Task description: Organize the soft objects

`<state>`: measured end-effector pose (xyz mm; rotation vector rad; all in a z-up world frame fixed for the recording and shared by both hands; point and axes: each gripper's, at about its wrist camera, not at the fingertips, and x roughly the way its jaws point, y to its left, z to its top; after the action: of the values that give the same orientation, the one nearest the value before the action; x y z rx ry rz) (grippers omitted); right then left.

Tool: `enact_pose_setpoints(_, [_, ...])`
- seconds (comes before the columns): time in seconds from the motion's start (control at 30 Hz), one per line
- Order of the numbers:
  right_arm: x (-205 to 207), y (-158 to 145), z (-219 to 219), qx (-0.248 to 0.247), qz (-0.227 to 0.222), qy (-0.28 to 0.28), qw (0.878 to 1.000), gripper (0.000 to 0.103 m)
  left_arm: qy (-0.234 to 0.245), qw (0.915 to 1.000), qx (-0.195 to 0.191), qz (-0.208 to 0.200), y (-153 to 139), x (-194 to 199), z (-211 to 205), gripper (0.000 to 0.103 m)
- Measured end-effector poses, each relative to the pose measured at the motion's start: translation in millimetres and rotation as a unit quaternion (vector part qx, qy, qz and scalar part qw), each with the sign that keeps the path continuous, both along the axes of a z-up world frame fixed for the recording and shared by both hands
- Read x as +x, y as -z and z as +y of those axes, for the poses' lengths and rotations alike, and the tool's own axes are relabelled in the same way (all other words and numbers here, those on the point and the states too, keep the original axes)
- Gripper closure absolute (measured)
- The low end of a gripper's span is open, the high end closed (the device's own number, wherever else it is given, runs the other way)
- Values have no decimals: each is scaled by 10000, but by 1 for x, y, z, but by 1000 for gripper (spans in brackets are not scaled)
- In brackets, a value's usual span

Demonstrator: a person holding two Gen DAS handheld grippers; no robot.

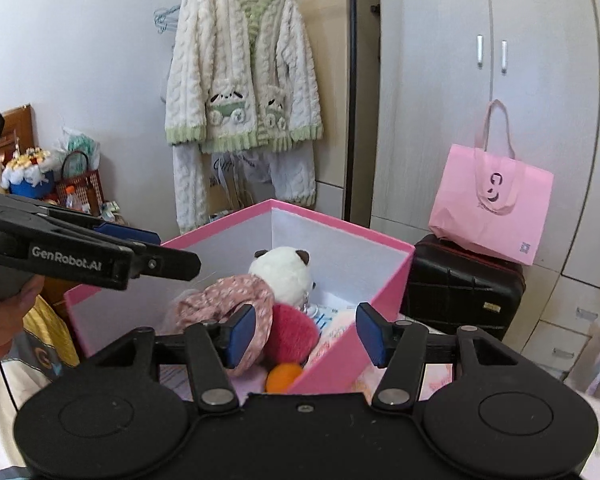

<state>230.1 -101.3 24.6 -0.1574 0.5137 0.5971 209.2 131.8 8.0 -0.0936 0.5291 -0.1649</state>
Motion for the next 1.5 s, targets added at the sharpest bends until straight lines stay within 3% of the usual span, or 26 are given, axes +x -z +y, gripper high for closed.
enact_pose_setpoints(0.47, [-67, -19, -46, 426, -201, 482, 9977, 39, 408, 9978, -13, -518, -14, -79, -28, 39])
enact_pose_setpoints(0.6, [-87, -18, -53, 407, -260, 609, 9970, 32, 287, 9977, -186, -592, -5, -101, -26, 32])
enact_pose_setpoints(0.87, [-125, -23, -64, 517, -452, 811, 9943, 22, 406, 9959, -38, -809, -8, -131, -41, 23])
enact_pose_setpoints(1.07, [-142, -25, -75, 559, -523, 1035, 9917, 20, 429, 9948, -254, -893, -6, -145, -45, 17])
enact_pose_setpoints(1.37, [-165, -17, -85, 459, -631, 1308, 9883, 17, 376, 9939, 83, -1029, 5, -160, -64, 11])
enact_pose_setpoints(1.5, [-175, -16, -88, 483, -707, 1545, 9843, 14, 274, 9938, 38, -1079, 7, -165, -69, 5])
